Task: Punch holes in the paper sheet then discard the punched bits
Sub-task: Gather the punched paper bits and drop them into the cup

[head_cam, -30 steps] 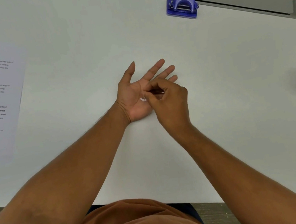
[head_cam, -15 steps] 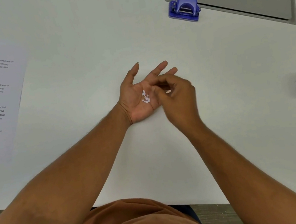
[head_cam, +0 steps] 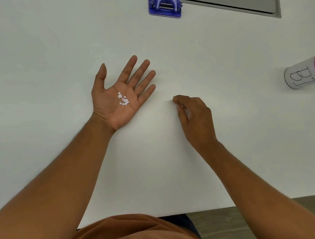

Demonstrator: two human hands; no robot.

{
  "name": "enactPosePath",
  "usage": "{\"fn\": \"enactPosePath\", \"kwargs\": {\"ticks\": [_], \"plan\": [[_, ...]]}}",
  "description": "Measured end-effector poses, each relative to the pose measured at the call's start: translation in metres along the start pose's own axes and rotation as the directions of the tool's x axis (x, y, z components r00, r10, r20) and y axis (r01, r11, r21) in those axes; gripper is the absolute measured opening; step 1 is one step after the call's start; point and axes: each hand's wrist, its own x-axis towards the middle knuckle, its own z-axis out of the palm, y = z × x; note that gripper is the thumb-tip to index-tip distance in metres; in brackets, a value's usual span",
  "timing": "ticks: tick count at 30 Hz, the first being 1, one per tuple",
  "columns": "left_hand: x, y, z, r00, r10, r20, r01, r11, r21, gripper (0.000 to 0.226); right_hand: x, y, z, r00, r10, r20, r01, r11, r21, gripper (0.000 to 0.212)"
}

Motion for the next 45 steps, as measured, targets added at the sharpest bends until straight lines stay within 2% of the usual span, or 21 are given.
{"fn": "enactPosePath", "kwargs": {"ticks": [3, 7, 11, 16, 23, 27, 31, 38, 42, 45], "plan": [[0.0, 0.0, 0.002, 1.0, -0.001, -0.007, 0.001, 1.0, 0.021, 0.076, -0.004, -0.005, 0.013, 0.995, -0.095, 0.04, 0.092, 0.994, 0.056, 0.028], [-0.002, -0.001, 0.002, 1.0, -0.017, -0.013, 0.017, 0.999, 0.039, 0.074, 0.002, 0.009, 0.008, 0.998, -0.069, 0.012, 0.066, 0.983, 0.174, 0.033], [-0.002, -0.001, 0.003, 1.0, -0.019, -0.01, 0.02, 0.998, 0.051, 0.074, 0.015, 0.027, 0.004, 0.992, -0.088, 0.086, 0.085, 0.996, 0.038, 0.027], [-0.003, -0.003, 0.003, 1.0, -0.02, 0.01, 0.019, 0.999, 0.043, 0.074, 0.026, 0.025, 0.008, 0.982, -0.109, 0.154, 0.099, 0.992, 0.073, 0.022], [-0.003, -0.004, 0.002, 1.0, -0.014, 0.009, 0.013, 0.999, 0.046, 0.074, 0.025, 0.02, 0.015, 0.979, -0.166, 0.115, 0.157, 0.984, 0.083, 0.014], [-0.003, -0.006, 0.002, 1.0, -0.022, 0.009, 0.022, 0.999, 0.037, 0.074, 0.02, 0.019, 0.02, 0.964, -0.264, 0.04, 0.264, 0.964, 0.003, 0.007], [-0.003, -0.006, 0.001, 1.0, -0.023, 0.009, 0.023, 0.999, 0.033, 0.074, 0.016, 0.013, 0.025, 0.949, -0.315, 0.009, 0.314, 0.944, -0.105, 0.01], [-0.002, -0.006, 0.0, 1.0, -0.014, -0.005, 0.015, 0.999, 0.034, 0.074, 0.019, -0.005, 0.023, 0.944, -0.293, 0.154, 0.325, 0.909, -0.262, 0.013], [-0.002, -0.007, 0.001, 1.0, -0.014, -0.002, 0.014, 1.0, 0.023, 0.074, 0.012, -0.033, 0.025, 0.961, -0.247, 0.127, 0.266, 0.948, -0.172, 0.014], [-0.003, -0.005, 0.002, 1.0, -0.016, -0.01, 0.016, 0.999, 0.035, 0.074, 0.014, -0.068, 0.035, 0.966, -0.237, 0.104, 0.241, 0.97, -0.027, 0.012]]}}
